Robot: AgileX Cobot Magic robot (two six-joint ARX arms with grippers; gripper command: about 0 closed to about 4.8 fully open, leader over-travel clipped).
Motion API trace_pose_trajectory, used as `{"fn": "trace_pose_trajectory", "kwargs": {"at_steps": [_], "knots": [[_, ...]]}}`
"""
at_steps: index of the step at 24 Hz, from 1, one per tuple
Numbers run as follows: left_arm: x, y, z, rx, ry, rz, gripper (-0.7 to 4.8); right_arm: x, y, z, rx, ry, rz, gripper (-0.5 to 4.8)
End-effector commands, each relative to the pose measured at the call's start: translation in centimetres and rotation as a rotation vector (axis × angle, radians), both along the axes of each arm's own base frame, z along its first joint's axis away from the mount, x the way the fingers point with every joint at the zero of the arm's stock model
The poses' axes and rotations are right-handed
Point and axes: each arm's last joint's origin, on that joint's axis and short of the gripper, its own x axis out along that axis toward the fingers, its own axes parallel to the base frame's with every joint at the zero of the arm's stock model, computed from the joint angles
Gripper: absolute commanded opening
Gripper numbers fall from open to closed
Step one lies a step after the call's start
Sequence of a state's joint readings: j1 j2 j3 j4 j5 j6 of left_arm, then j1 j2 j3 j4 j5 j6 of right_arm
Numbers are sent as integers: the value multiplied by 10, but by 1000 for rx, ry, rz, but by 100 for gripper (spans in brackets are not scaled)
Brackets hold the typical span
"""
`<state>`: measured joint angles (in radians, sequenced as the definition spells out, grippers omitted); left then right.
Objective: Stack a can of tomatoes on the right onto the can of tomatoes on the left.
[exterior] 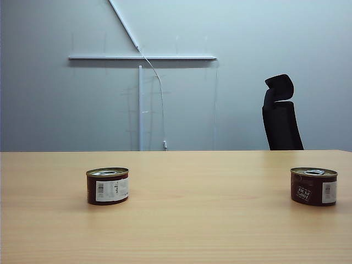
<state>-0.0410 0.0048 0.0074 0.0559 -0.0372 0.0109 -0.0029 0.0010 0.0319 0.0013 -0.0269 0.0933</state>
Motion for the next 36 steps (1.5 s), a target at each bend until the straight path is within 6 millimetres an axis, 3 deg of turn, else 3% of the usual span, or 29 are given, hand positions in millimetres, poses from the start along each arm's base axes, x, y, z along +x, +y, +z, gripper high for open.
{"fn": "trace_pose_trajectory", "kwargs": {"at_steps": [1,10,15,22,30,33,35,36], "knots": [[0,0,1,7,-11,-2,-2,-1,0,4,0,-25,-2,-5],[0,-5,1,5,-6,-25,-2,-1,1,4,22,-27,20,-5],[-1,-40,-8,36,111,-341,-2,-1,2,7,120,-37,73,-5],[-11,-66,-17,87,194,-596,-2,-2,4,10,173,-33,154,-5],[-12,-70,-21,108,242,-651,-2,-12,7,33,199,116,237,-5],[-12,-71,-22,109,242,-656,-2,-4,8,49,166,208,257,-4],[-12,-71,-22,109,242,-657,-2,6,8,51,135,264,256,29],[-12,-71,-22,109,242,-656,-2,17,8,52,120,333,267,142]]}}
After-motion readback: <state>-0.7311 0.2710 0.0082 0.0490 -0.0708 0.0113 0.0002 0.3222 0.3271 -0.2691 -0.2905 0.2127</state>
